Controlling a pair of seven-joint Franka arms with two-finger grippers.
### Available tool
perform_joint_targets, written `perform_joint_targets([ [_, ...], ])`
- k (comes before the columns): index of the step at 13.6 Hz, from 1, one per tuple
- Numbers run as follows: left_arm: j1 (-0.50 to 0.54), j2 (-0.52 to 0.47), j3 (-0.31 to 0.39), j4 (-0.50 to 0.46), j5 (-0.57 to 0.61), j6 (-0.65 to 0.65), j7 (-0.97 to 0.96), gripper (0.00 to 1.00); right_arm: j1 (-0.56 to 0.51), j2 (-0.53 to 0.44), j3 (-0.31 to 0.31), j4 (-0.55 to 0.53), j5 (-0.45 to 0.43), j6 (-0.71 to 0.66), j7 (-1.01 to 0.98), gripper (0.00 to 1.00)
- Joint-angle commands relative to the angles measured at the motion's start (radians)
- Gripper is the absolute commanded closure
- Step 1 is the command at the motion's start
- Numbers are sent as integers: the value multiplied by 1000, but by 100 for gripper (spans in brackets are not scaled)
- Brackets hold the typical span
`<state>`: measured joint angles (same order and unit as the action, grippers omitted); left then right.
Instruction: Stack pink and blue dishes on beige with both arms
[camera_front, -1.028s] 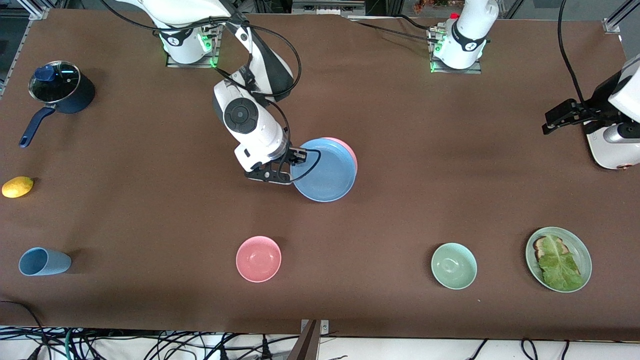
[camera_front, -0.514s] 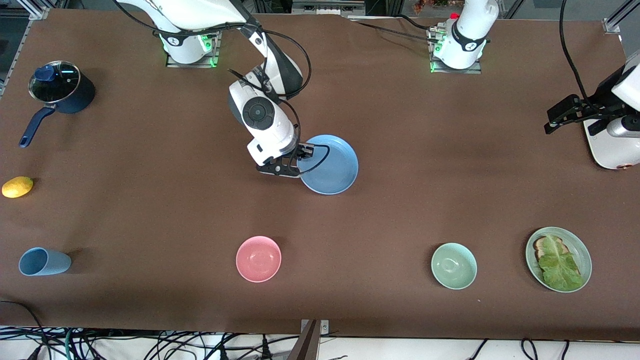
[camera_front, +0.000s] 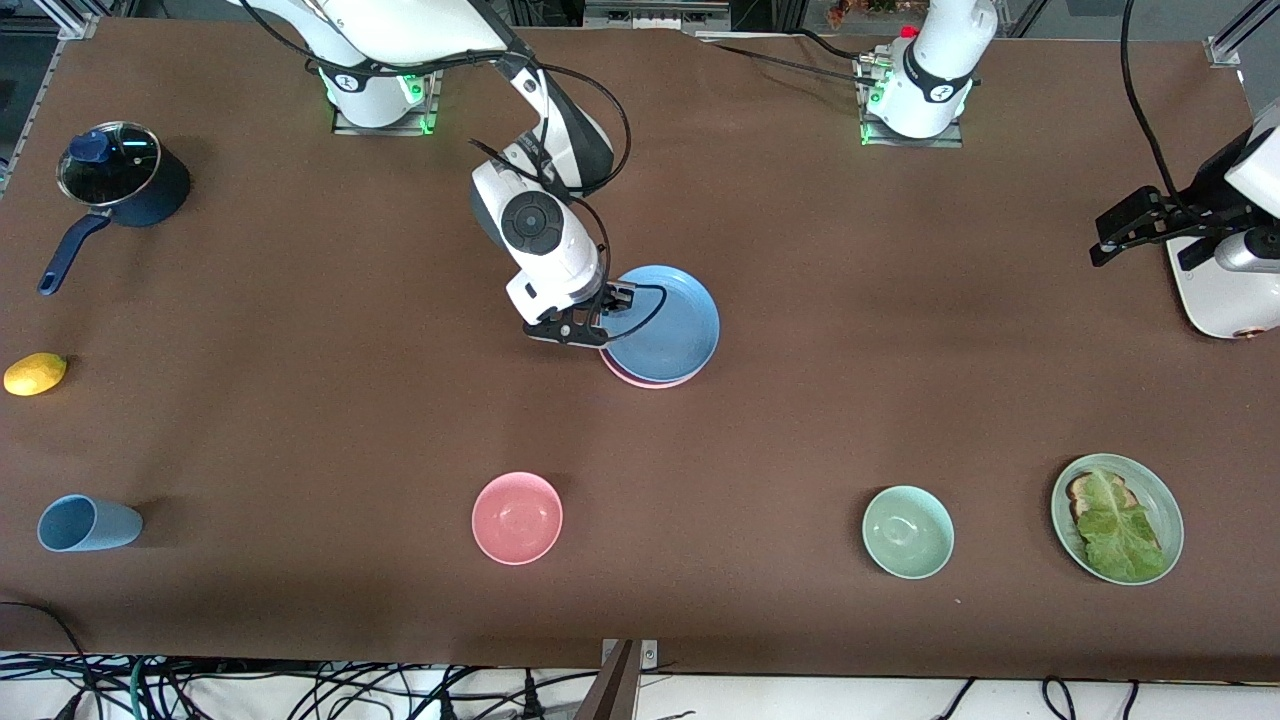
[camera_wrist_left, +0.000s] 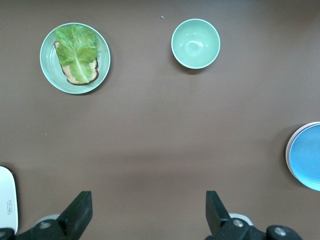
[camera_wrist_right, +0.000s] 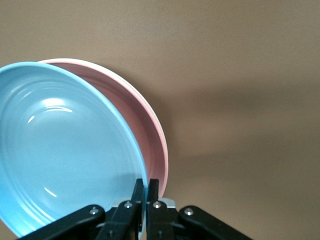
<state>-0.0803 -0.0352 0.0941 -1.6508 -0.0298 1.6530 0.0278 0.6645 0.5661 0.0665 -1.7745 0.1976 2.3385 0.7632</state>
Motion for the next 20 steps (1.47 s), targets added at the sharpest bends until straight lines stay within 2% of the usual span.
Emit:
perform_joint_targets([
  [1, -4, -12, 0, 8, 2, -19, 24, 0, 12, 1, -11, -2, 2, 16, 15, 73],
  [3, -4, -11, 0, 12, 1, -19, 23, 0, 7, -2, -11, 4, 3, 16, 15, 30],
  [5, -6, -11, -4, 29, -2, -21, 11, 0, -5, -14, -16, 17, 3, 13, 10, 1],
  [8, -7, -5, -2, 31, -2, -22, 20, 0, -64, -78, -20, 21, -7, -17, -7, 0],
  [10, -3, -8, 0, 32, -2, -22, 21, 0, -133, -142, -20, 21, -29, -94, -51, 0],
  [17, -6, 0, 0, 37, 1, -36, 38, 0, -452, -380, -19, 18, -41, -456, -530, 0],
  [20, -12, 1, -2, 40, -1, -35, 38, 0, -540, -477, -19, 23, -116, -583, -590, 0],
])
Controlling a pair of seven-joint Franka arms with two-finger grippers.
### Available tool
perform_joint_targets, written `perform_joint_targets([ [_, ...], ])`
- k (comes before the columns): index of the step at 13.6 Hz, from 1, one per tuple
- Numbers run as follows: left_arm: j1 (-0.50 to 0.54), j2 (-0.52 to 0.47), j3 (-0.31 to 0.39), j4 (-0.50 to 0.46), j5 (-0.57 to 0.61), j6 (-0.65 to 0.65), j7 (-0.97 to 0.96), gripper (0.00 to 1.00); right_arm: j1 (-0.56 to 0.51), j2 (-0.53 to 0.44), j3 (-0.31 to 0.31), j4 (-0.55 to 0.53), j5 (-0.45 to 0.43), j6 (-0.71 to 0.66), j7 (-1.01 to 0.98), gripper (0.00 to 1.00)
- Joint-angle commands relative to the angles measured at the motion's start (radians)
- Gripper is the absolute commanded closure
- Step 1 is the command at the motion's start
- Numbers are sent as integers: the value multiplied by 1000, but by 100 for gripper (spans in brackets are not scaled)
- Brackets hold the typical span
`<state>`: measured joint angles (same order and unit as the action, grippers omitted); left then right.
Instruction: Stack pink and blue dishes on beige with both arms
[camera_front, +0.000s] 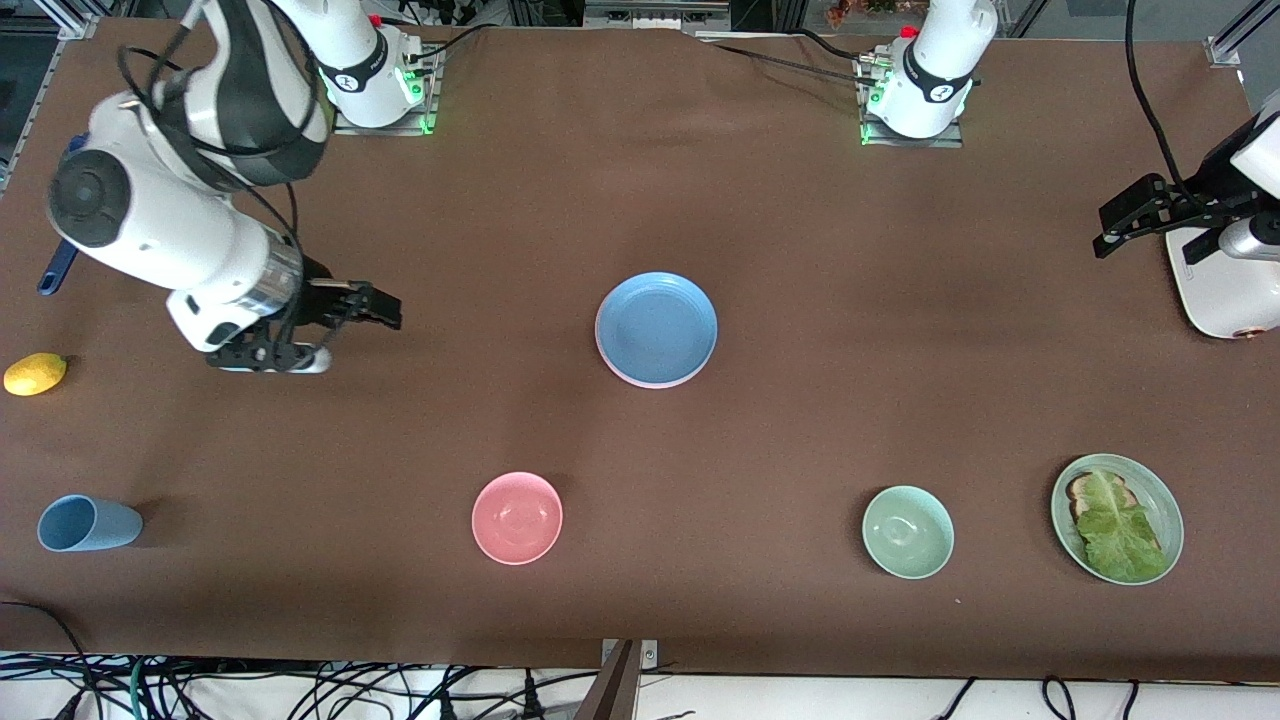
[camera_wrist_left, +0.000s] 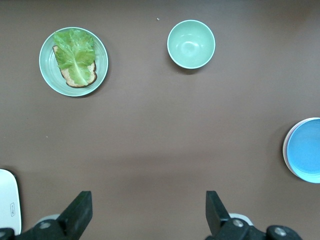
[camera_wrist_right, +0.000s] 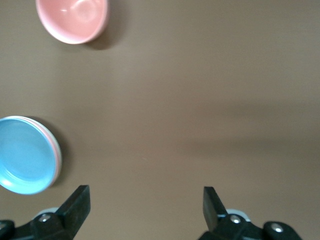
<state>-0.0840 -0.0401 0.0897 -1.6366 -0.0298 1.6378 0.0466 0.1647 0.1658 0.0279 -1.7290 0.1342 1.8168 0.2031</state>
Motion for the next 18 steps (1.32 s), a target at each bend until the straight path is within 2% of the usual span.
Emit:
perform_joint_targets([
  [1, -10, 5, 2, 26, -1, -19, 19, 0, -57, -106, 20, -24, -70, -83, -46, 0],
  [4, -10, 6, 2, 26, -1, -19, 19, 0, -94, -160, 20, -21, -79, -134, -71, 0],
  [7, -11, 6, 2, 26, -1, -19, 19, 0, -100, -161, 20, 6, -148, -157, -125, 0],
  [18, -13, 6, 1, 27, -2, -19, 18, 0, -99, -147, 15, 46, -146, -180, -123, 0],
])
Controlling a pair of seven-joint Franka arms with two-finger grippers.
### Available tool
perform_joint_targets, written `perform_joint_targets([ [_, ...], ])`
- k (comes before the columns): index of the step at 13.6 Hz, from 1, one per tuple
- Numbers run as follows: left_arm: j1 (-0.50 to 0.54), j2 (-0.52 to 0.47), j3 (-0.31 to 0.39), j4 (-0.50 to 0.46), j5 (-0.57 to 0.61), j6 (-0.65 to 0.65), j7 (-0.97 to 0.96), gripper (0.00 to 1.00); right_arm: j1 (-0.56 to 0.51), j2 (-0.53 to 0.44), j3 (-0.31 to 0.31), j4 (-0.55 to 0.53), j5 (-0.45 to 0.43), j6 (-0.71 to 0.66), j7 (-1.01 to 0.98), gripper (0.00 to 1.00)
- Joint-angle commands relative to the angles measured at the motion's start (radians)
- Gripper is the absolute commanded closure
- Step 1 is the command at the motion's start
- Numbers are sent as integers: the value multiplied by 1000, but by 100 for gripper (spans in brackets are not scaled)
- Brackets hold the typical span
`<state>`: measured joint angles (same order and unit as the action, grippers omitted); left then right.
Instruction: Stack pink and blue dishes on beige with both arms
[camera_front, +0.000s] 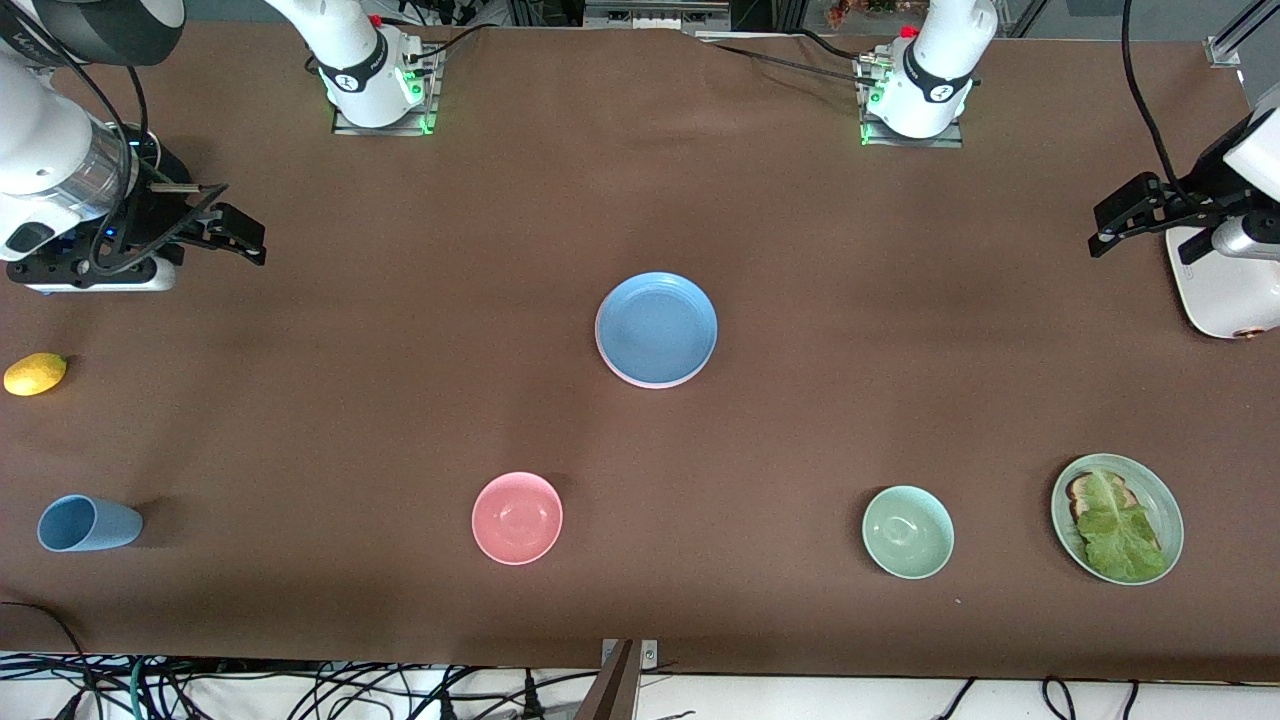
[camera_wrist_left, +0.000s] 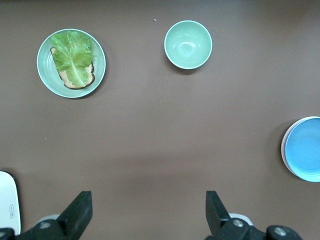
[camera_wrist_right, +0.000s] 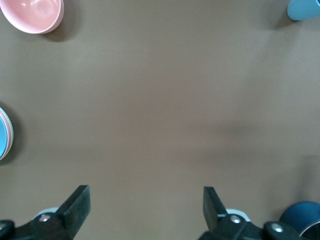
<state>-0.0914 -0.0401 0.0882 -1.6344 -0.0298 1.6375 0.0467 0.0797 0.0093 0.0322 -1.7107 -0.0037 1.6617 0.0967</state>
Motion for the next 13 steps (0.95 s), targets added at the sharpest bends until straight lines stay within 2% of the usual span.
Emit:
perform_joint_targets([
  [1, -5, 6, 2, 25, -2, -21, 19, 0, -14, 11, 11, 28, -6, -25, -12, 0],
  [13, -7, 6, 2, 25, -5, -19, 18, 0, -12, 20, 12, 36, -5, -25, -12, 0],
])
